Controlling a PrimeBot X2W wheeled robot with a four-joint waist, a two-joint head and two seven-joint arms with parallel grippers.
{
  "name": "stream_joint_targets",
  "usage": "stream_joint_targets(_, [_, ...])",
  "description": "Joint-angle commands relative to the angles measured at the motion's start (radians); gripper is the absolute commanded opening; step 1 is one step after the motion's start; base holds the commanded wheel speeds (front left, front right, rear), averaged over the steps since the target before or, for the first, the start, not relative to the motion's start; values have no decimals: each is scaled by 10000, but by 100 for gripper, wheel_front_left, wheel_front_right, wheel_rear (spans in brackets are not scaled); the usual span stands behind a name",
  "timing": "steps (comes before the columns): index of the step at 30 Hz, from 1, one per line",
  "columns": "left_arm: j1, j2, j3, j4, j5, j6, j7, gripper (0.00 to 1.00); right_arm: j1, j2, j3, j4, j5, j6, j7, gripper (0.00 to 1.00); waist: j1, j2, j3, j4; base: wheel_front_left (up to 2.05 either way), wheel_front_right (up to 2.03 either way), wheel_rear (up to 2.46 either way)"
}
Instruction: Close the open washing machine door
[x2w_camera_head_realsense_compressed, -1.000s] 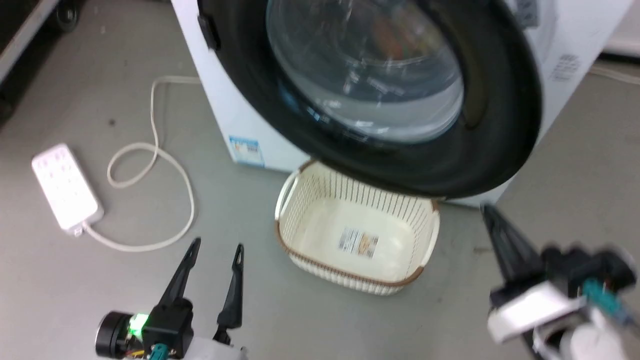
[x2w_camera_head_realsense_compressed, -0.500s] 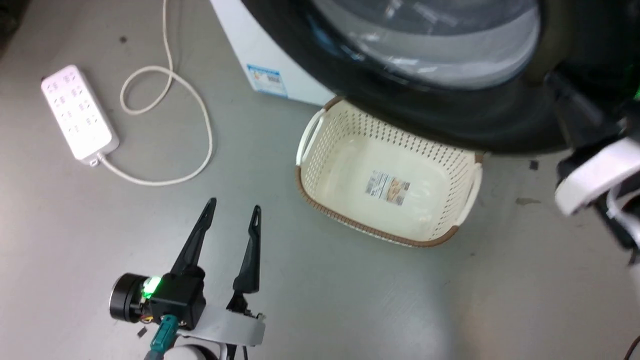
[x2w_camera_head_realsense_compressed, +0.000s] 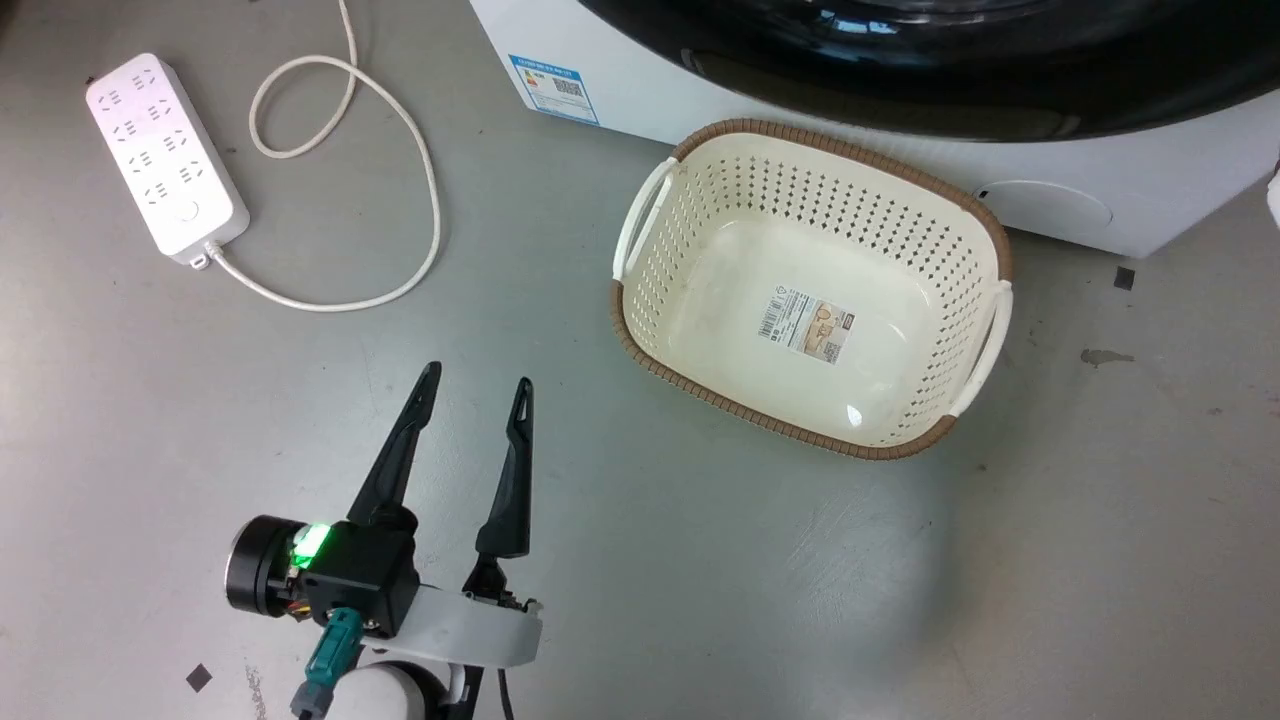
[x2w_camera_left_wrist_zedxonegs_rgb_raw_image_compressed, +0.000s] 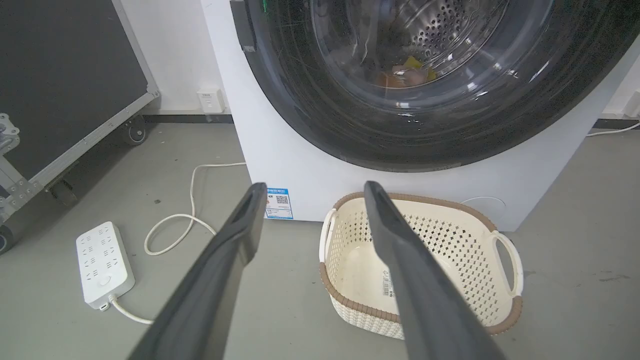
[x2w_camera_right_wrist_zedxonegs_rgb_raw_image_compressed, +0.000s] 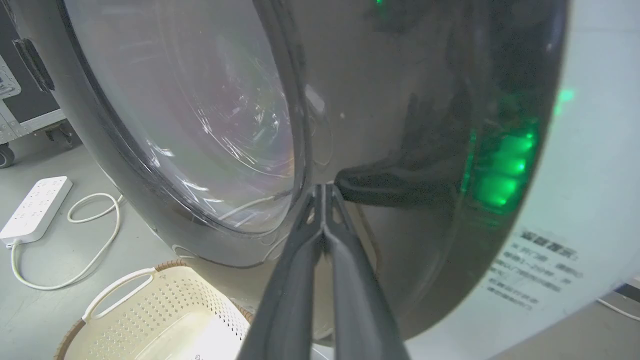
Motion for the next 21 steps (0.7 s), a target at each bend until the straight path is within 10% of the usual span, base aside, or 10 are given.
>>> stream_joint_targets(1, [-138, -25, 20, -10, 47, -26, -43, 100, -265, -67, -160, 124, -51, -36, -69, 0, -1, -1, 14, 6, 0, 0, 0])
stream_joint_targets(16, [106, -150, 296, 359, -32, -141, -43, 100, 437, 493, 288, 1167, 17, -36, -1381, 0, -1, -1, -1402, -374, 0, 0, 0])
stream_joint_targets(18, [221, -151, 391, 467, -73, -185, -43, 100, 985, 658, 254, 1008, 64, -36, -1783, 91, -1, -1, -1869, -522, 0, 0, 0])
stream_joint_targets(21, [437, -160, 489, 688, -211, -304, -43, 100, 2016, 879, 316, 532, -56, -36, -2125, 100, -1, -1, -2527, -740, 0, 0, 0])
